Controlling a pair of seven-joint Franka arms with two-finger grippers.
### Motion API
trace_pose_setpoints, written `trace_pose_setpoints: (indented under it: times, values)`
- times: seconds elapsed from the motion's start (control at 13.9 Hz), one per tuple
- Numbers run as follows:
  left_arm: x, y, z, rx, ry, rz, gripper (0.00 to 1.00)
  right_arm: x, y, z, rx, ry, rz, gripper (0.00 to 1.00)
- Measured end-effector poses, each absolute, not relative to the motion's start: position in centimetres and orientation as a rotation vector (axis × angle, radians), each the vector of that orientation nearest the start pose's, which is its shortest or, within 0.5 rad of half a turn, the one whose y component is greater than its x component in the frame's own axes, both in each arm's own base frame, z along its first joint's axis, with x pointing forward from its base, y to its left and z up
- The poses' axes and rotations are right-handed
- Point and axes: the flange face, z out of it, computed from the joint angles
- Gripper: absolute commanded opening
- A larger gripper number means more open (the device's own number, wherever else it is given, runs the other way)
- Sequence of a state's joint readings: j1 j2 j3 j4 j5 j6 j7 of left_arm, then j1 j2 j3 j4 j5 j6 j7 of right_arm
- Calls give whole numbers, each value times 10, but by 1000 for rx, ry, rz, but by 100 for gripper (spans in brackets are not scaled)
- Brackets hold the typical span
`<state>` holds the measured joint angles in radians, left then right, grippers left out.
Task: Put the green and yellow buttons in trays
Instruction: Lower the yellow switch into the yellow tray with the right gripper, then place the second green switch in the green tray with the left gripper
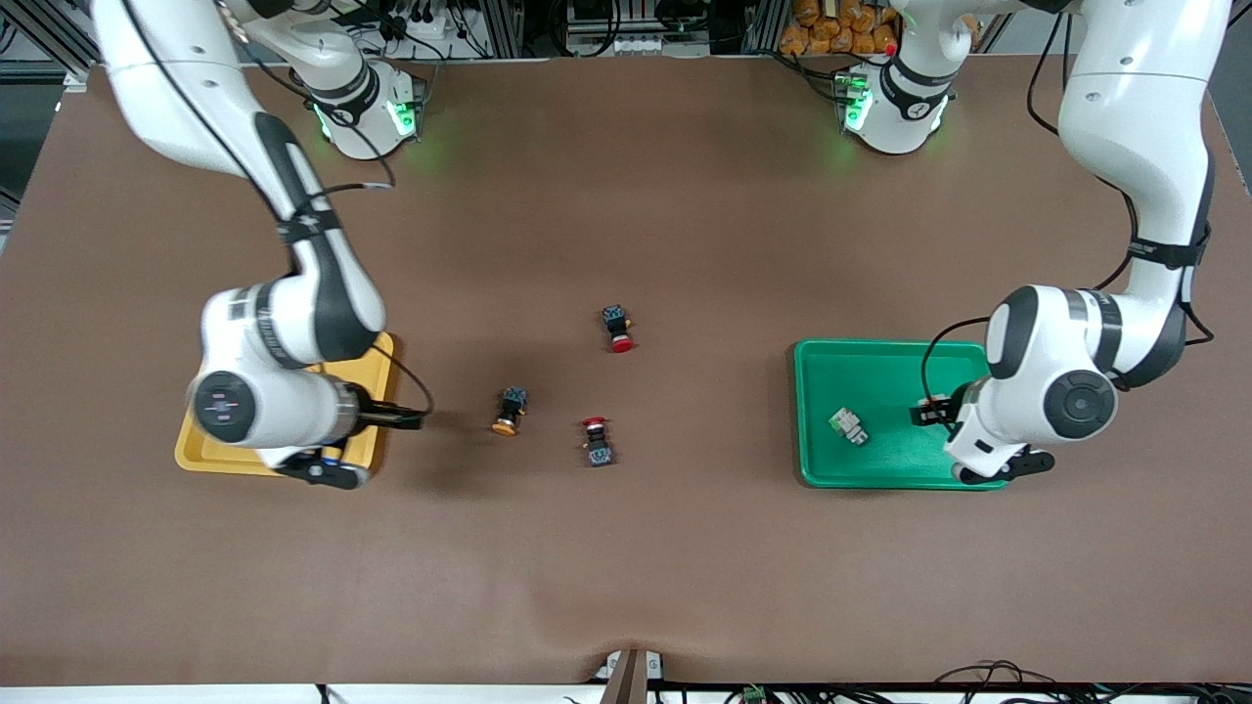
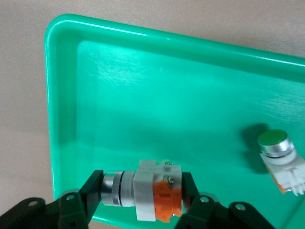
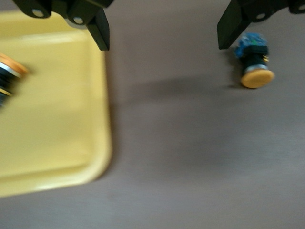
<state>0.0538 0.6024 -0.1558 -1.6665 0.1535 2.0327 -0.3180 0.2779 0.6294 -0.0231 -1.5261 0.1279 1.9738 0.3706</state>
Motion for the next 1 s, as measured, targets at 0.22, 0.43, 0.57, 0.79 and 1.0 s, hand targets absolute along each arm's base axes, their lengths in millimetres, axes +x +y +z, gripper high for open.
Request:
trace_pose_setpoints:
  times: [0.22, 0.43, 0.57, 0.79, 1.0]
  values:
    - [655, -49, 236, -3044, -177, 322, 100, 653, 239, 248, -3079, 184, 231, 100]
    - [656, -52, 239, -3049, -162, 311, 100, 643, 276, 233, -3038, 166, 215, 100]
    - [660, -52, 245, -3055, -150, 286, 100, 640, 287, 227, -3026, 164, 197, 100]
    - [672, -51, 265, -3068, -133, 219, 100, 631, 305, 207, -3025, 149, 173, 100]
    - [680, -51, 280, -3075, -136, 170, 100, 619, 303, 174, -3035, 174, 164, 34]
